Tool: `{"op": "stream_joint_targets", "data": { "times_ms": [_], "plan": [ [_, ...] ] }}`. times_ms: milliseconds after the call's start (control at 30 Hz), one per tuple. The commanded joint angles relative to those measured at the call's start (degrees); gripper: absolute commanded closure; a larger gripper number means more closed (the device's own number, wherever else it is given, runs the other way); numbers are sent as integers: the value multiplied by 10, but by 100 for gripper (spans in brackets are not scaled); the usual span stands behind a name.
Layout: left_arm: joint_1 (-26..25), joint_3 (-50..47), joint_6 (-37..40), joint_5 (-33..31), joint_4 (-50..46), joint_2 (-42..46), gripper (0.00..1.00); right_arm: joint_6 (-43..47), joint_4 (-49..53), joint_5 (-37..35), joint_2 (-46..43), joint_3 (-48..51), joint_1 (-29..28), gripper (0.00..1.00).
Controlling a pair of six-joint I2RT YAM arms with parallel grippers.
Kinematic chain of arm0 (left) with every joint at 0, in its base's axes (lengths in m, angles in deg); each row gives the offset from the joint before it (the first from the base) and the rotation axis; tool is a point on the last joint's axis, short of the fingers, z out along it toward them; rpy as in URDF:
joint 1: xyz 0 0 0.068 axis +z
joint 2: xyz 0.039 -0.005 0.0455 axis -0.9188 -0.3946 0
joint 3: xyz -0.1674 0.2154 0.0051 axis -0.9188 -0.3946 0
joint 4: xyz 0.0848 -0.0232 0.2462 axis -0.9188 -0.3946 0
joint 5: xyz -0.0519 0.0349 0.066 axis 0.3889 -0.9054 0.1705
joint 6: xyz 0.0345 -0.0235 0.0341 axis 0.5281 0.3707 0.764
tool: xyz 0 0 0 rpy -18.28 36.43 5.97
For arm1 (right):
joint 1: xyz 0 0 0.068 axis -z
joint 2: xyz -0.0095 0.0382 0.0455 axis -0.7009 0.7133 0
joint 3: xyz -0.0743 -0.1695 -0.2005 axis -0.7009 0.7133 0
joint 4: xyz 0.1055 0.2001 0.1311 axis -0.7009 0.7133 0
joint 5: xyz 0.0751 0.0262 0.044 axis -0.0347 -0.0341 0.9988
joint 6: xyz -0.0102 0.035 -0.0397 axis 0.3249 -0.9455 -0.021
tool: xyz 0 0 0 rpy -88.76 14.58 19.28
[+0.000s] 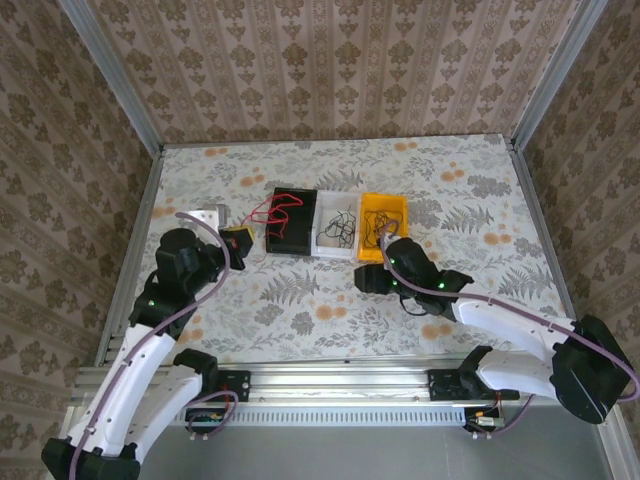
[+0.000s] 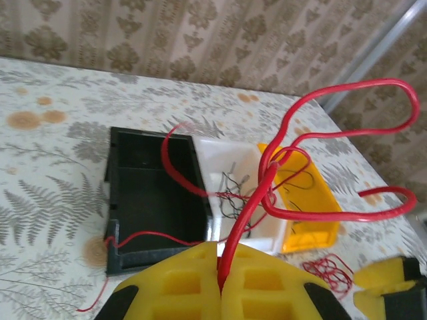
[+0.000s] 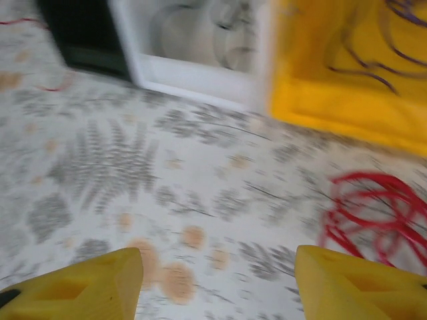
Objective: Untangle the cables
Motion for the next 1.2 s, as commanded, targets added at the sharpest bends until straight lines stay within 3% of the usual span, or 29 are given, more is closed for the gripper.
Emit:
{"op": "stream_joint_targets", "data": {
  "times_ms": [0, 167, 533, 700, 767, 833, 900, 1000, 1167],
  "plan": [
    [-13, 11, 25, 37, 17, -2, 100, 53, -37, 51, 15, -57, -27, 34],
    [-26, 9, 24, 40, 18, -9, 100, 69, -71, 66, 89, -133, -54, 31],
    [-34, -6, 16, 32, 24, -7, 100, 40, -151, 106, 285, -297, -56, 32],
    [-36, -13, 10, 35, 30, -8, 100, 18, -184, 56, 326, -326, -54, 36],
    [-36, -15, 9, 35, 30, -8, 100, 19, -183, 23, 334, -337, -52, 46],
    [-36, -18, 5, 30, 33, -8, 100, 15, -181, 4, 339, -344, -47, 73],
    [-36, -21, -4, 11, 37, -8, 100, 9, -179, 4, 337, -340, -43, 90],
    [-36, -27, -23, -48, 45, -5, 100, 7, -180, 15, 314, -311, -39, 98],
    [-34, -29, -52, -172, 68, -2, 100, 19, -165, 60, 234, -207, -38, 100]
  ]
}}
